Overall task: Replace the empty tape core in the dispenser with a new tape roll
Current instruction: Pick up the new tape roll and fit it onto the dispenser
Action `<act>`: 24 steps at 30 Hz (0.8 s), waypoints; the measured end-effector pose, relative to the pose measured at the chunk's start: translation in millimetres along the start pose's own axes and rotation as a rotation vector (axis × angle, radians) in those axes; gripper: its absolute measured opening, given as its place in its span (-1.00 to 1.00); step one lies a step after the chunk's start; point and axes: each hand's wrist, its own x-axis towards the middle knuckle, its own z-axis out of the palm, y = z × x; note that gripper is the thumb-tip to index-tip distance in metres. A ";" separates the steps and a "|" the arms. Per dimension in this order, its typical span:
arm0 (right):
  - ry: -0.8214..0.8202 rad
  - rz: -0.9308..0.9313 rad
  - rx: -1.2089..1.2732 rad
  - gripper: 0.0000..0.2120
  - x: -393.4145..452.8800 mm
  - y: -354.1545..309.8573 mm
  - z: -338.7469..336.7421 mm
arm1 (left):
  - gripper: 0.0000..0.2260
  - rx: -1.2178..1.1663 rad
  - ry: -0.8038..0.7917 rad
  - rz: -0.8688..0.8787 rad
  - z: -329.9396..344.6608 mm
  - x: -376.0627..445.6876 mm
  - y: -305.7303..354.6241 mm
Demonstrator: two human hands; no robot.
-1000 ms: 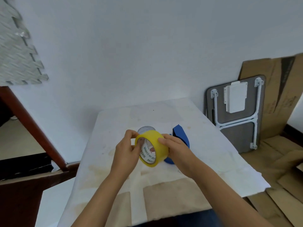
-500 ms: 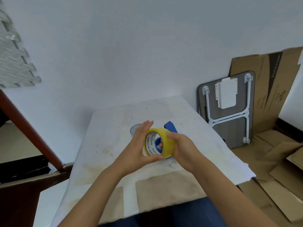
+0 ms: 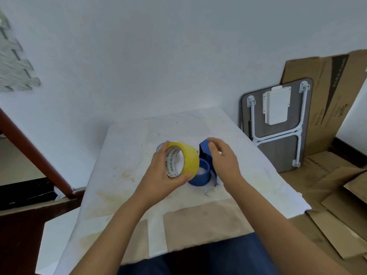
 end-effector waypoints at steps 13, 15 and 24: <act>-0.155 0.325 -0.057 -0.67 29.0 39.3 11.1 | -0.14 -0.006 0.000 -0.202 -11.3 3.3 -19.2; -0.136 0.322 -0.034 -0.70 27.3 38.3 11.6 | -0.17 -0.007 -0.005 -0.198 -10.7 3.8 -19.7; -0.075 0.295 0.351 -0.64 20.4 33.1 13.2 | -0.12 -0.023 0.004 -0.149 -7.7 5.2 -16.3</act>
